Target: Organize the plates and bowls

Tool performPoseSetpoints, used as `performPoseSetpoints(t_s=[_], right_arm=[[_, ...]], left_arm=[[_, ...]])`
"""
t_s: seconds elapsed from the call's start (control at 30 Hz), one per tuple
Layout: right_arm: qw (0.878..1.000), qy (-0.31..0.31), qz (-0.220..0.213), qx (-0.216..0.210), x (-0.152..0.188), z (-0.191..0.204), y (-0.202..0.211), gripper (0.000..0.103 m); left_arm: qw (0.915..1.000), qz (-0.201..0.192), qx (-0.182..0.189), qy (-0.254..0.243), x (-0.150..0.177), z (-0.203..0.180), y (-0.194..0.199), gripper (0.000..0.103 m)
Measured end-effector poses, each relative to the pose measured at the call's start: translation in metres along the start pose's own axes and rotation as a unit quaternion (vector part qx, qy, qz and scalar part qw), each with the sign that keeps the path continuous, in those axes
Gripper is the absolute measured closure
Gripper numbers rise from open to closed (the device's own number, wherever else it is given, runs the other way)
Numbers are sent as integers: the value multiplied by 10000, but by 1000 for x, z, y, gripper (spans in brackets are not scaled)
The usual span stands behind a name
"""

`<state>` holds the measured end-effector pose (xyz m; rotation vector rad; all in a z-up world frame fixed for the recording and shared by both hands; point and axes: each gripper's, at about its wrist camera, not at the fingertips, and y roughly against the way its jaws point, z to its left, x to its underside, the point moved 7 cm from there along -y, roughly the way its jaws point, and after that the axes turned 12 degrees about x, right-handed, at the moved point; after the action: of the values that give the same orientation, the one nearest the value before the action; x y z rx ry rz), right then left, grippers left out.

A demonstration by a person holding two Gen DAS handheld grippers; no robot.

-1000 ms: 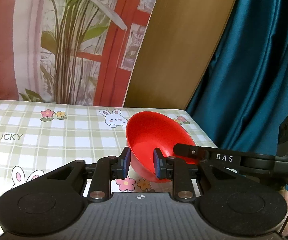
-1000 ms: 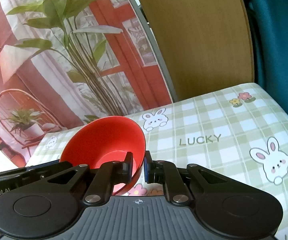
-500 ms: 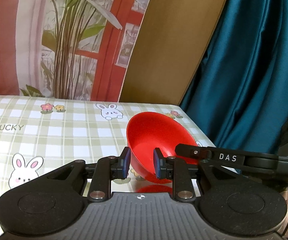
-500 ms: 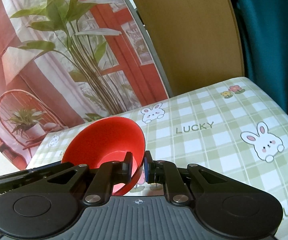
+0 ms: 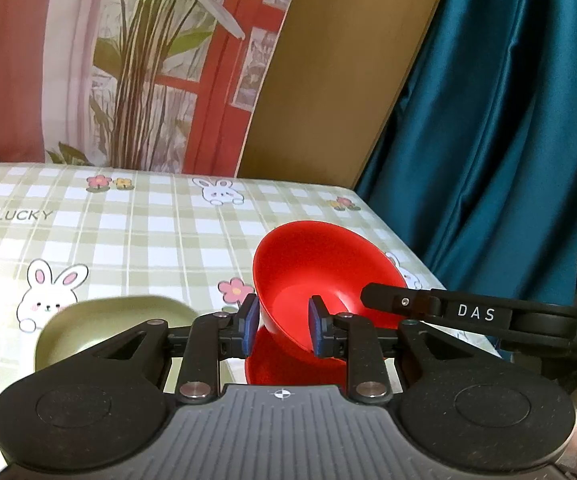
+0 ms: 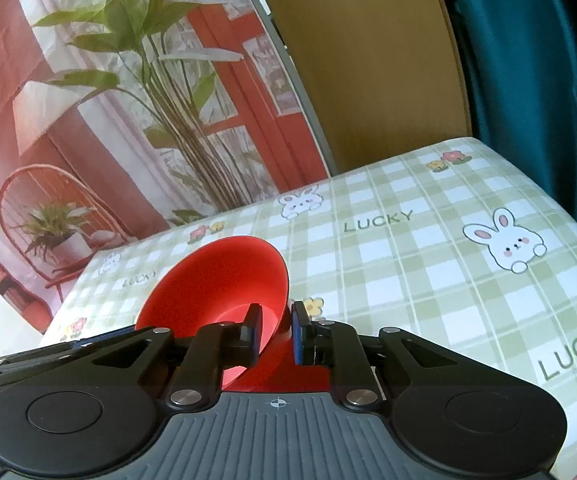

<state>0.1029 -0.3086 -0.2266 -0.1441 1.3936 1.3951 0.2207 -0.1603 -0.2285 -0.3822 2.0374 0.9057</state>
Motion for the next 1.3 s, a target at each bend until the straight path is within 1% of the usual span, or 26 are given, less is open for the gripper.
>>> performPoseSetpoints(t_s=[0.17,0.47,0.53,0.57,0.63,0.93,1.17,1.3], right_arm=[[9999,121,99,41,10,0,-2,88],[9996,62,258,91,20,-9,-7,87],[9995,86,272,116,21,-10,-8,87],[9995,99,283,119,21,-10,-8,84],[9993,146,313,140,23,-10,-10,83],[9981,403,383,262,33,-8,-10,83],[9976,435,408,345,37,-13,-9,82],[9976,432,370,390,35,-14,-9,82]], left_arm=[[10000,81,-25,25,6,1,0,76],[9995,327,-20,-13,18,0,-7,76],[9993,371,-10,-36,21,0,-8,76],[9992,394,-3,-42,22,-1,-9,76],[9990,446,6,-58,24,-1,-10,76],[9977,670,-80,-101,33,1,-17,76],[9968,771,-142,-123,36,1,-19,76],[9972,715,-179,-126,35,3,-17,76]])
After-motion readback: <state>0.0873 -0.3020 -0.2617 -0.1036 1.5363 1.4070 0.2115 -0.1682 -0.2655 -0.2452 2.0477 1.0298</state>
